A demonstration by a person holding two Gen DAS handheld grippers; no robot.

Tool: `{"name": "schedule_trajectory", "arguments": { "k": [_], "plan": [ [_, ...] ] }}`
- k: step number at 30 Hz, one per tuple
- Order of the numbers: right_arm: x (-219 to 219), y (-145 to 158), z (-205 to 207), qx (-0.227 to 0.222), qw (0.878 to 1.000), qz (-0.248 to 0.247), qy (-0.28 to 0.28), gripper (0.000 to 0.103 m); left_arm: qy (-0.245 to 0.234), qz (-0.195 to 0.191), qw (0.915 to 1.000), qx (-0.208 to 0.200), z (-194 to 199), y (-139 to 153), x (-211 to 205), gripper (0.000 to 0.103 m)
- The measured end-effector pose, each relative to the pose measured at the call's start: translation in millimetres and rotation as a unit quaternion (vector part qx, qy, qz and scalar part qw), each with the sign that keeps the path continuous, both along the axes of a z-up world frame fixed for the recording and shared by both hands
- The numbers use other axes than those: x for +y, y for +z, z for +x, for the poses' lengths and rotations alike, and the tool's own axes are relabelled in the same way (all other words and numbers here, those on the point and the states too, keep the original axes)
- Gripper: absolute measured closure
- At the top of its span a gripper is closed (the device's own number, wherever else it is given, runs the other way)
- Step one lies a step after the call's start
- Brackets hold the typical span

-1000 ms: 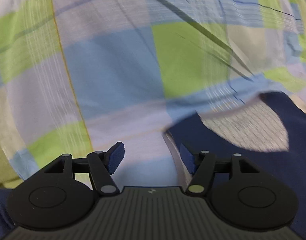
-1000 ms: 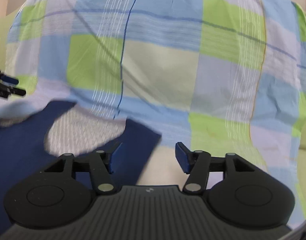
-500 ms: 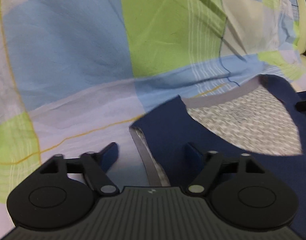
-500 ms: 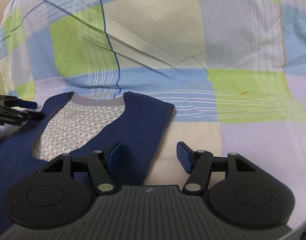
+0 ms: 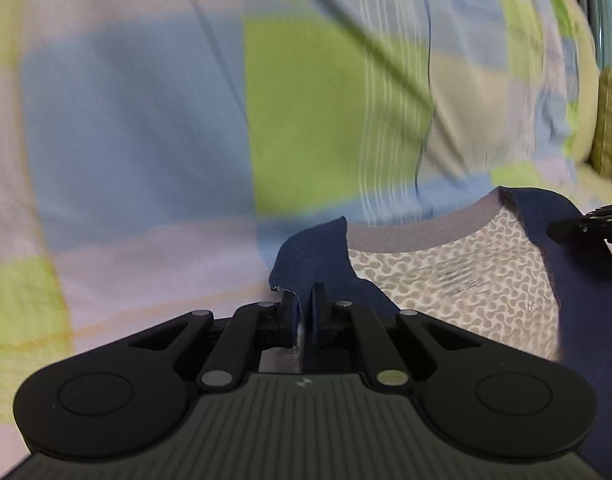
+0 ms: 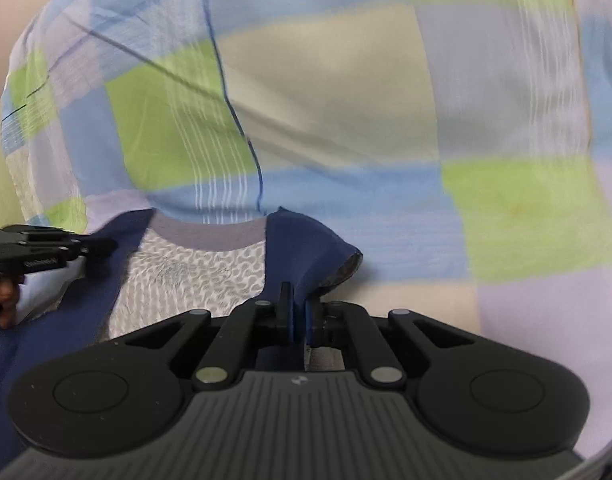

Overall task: Fold clothes
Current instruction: 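Lay the shirt flat on the checked sheet and open both grippers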

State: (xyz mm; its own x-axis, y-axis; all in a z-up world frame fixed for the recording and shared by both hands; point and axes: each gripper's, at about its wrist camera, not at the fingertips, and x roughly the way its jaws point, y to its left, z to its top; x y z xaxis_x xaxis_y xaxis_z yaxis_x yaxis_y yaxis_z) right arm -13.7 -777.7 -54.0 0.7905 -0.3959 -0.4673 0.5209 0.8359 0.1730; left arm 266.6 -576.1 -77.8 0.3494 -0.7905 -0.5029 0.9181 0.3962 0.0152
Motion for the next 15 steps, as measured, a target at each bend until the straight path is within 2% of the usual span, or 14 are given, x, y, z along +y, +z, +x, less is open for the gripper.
{"name": "schedule_trajectory", "arguments": {
  "k": [5, 7, 8, 10, 13, 15],
  "plan": [
    [18.5, 55.3, 20.4, -0.021, 0.996, -0.089, 0.009, 0.101, 0.026, -0.038, 0.9981, -0.041, 8.2, 49.2, 3.3, 0.098],
    [22.1, 66.9, 28.2, -0.03, 0.993, -0.117, 0.007, 0.102, 0.039, -0.041, 0.9972, -0.048, 14.6, 49.1, 2.1, 0.098],
    [22.1, 65.9, 34.4, -0.025, 0.991, -0.128, 0.009, 0.102, 0.043, -0.036, 0.9972, -0.05, 17.3, 44.0, 0.1, 0.098],
    [19.9, 55.8, 47.9, -0.004, 0.989, -0.147, 0.015, 0.102, 0.046, -0.002, 0.9975, -0.053, 21.9, 18.2, -8.3, 0.098],
    [2.9, 10.6, 67.5, 0.063, 0.992, -0.109, 0.022, 0.101, 0.055, 0.052, 0.9969, -0.023, 35.6, -31.9, -21.4, 0.098],
    [-6.6, -14.2, 75.6, 0.097, 0.992, -0.082, 0.023, 0.099, 0.059, 0.078, 0.9951, -0.011, 41.4, -56.8, -26.6, 0.094]
  ]
}}
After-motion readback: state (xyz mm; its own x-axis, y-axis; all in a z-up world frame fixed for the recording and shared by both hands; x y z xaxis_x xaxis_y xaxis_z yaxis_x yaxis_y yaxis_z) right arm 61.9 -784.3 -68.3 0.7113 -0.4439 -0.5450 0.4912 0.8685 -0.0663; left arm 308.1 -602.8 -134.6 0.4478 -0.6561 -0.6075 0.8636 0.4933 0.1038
